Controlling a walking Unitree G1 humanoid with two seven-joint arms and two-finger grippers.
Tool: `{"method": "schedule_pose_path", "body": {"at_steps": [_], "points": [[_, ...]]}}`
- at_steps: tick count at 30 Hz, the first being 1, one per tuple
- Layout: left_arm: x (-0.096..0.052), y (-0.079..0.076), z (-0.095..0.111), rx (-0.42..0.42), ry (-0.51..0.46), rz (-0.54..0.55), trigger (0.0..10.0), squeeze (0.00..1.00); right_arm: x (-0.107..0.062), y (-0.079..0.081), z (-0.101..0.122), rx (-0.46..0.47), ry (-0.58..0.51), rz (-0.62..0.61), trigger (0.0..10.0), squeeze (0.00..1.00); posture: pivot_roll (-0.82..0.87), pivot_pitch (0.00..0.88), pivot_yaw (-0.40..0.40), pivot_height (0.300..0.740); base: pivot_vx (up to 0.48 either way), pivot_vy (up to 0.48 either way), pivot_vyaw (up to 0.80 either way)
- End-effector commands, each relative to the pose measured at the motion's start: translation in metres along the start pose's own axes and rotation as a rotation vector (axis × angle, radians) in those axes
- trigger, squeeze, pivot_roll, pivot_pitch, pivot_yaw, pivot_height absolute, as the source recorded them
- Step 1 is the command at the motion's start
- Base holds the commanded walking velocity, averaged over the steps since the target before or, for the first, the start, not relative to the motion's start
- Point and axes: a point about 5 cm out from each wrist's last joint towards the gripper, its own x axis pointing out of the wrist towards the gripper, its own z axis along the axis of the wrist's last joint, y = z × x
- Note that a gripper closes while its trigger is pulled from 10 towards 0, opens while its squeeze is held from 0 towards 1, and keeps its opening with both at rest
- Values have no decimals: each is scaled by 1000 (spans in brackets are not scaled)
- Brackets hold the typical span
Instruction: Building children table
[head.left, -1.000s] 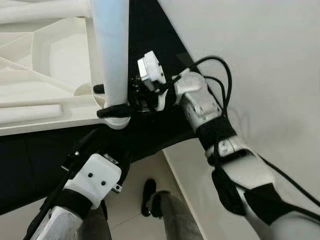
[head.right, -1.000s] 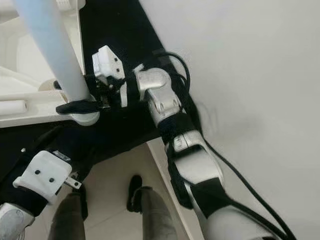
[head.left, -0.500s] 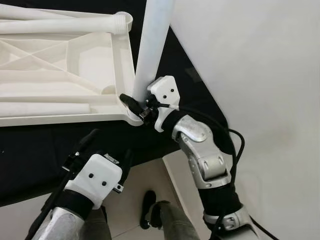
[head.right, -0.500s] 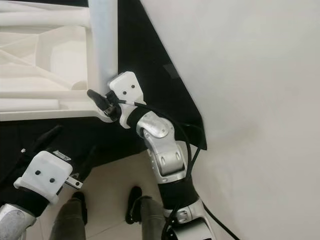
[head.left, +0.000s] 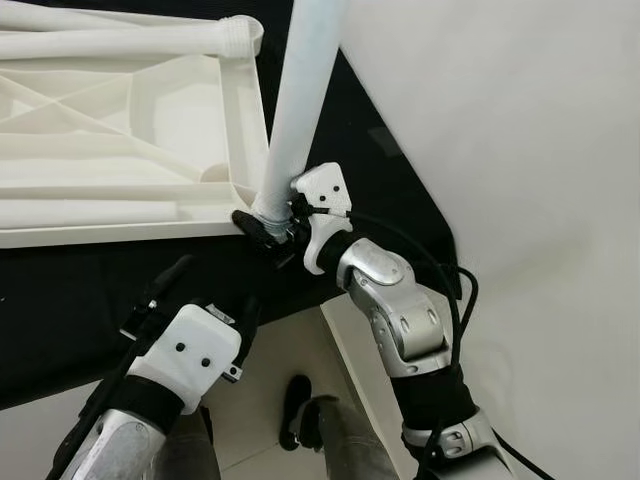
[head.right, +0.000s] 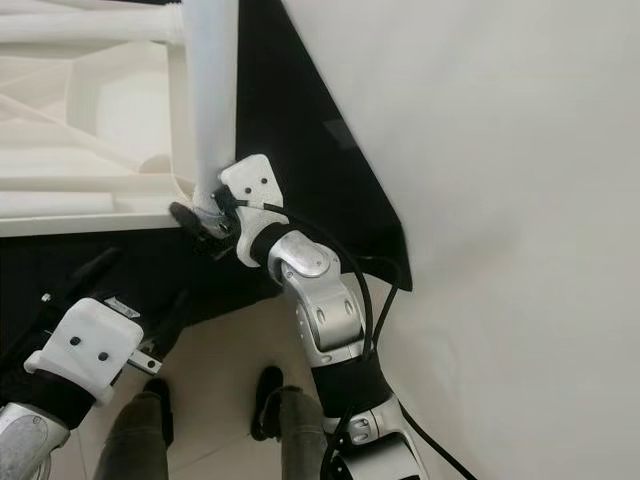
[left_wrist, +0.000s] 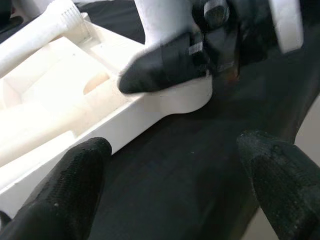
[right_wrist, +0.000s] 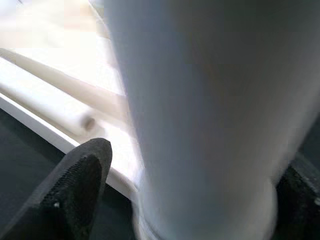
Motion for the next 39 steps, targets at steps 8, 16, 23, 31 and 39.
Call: {"method": "schedule_pose_path", "body": {"at_steps": [8,16,23,31,39], "points": [[0,3,-7,3,29,15,10000,0,-12,32,0,164,-122,173,10000,0,276,358,-214,740,0,0,0],[8,13,-16,4,50,79,10000,0,-39,10,-10,135,-125,164,10000,0,244,337,-189,740,0,0,0],[14,20,-24,-24,102,126,10000,0,-42,-1,-10,113,-138,97,10000,0,237,317,-167,740,0,69,0],[24,30,-24,-1,76,132,10000,0,-37,-2,-6,109,-185,97,10000,0,247,283,-150,740,0,477,0],[34,33,-19,67,19,112,10000,0,-30,-7,-1,81,-221,79,10000,0,262,243,-132,740,0,120,0]]}}
